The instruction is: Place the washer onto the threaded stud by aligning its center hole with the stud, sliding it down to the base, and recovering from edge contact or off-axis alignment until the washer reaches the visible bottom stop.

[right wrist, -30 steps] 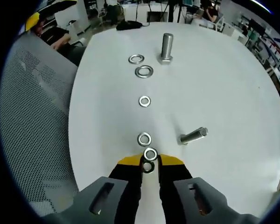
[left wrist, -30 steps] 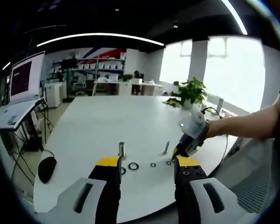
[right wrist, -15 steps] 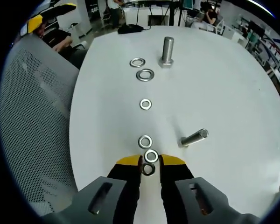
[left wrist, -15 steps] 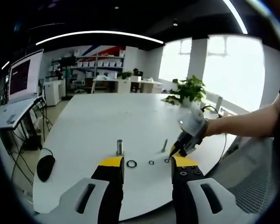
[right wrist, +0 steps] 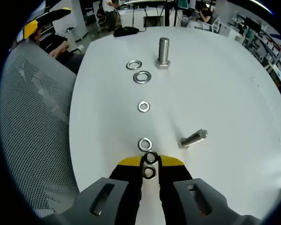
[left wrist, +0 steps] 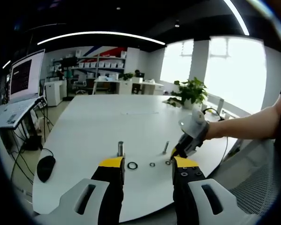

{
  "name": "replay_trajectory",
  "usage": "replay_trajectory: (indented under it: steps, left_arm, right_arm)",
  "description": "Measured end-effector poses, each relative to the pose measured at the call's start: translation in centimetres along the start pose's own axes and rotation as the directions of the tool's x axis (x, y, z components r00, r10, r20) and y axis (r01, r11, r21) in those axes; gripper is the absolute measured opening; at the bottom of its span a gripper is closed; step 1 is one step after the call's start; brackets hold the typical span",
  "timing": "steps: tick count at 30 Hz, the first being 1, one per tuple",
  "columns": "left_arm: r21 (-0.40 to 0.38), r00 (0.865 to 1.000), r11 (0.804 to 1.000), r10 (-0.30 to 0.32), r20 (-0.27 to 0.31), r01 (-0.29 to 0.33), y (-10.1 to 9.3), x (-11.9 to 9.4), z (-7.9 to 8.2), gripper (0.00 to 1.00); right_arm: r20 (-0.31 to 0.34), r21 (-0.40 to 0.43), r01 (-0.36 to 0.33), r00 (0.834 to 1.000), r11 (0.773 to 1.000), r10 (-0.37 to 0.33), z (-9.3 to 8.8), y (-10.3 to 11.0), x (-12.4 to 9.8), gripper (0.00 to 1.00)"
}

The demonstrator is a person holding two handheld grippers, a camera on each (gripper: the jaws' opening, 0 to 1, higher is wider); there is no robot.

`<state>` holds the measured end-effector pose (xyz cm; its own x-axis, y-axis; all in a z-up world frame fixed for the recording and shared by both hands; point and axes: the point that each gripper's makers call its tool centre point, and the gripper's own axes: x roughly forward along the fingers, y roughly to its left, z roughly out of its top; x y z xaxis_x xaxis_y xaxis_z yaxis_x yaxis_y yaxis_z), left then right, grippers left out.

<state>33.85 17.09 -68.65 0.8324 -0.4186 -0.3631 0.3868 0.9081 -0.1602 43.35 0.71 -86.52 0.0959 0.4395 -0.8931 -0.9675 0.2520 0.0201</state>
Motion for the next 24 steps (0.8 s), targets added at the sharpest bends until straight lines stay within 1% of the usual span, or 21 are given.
replay_trajectory:
  steps: [4,10,13,19,24]
  left_arm:
    - [0.002,1.000,1.000,0.002,0.003,-0.002,0.0,0.0,0.0,0.39]
    - [0.004,1.000,1.000,-0.001,0.001,0.001,0.0,0.0,0.0,0.38]
    - [0.006,1.000,1.000,-0.003,-0.006,0.003,0.0,0.1,-0.1,0.38]
    - [0.007,1.000,1.000,-0.004,-0.018,0.004,-0.1,0.1,-0.3,0.37]
    - [0.005,1.000,1.000,-0.005,-0.016,0.005,-0.1,0.1,-0.3,0.36]
  right_arm:
    - [0.003,-0.008,0.016,1.000,1.000,-0.016,0.2,-0.4,-0.4,0.13]
    - [0.033,0.002,0.037,0.999,0.999,-0.037,1.1,-1.3,-1.7,0.13]
    - [0.035,0.005,0.042,0.998,0.999,-0.043,1.0,-1.6,-2.1,0.13]
    - [0.011,-0.005,0.063,0.998,0.998,-0.063,0.5,-2.2,-2.6,0.13]
    - [0.036,0.012,0.087,0.995,0.996,-0.088,1.1,-3.0,-3.4,0.13]
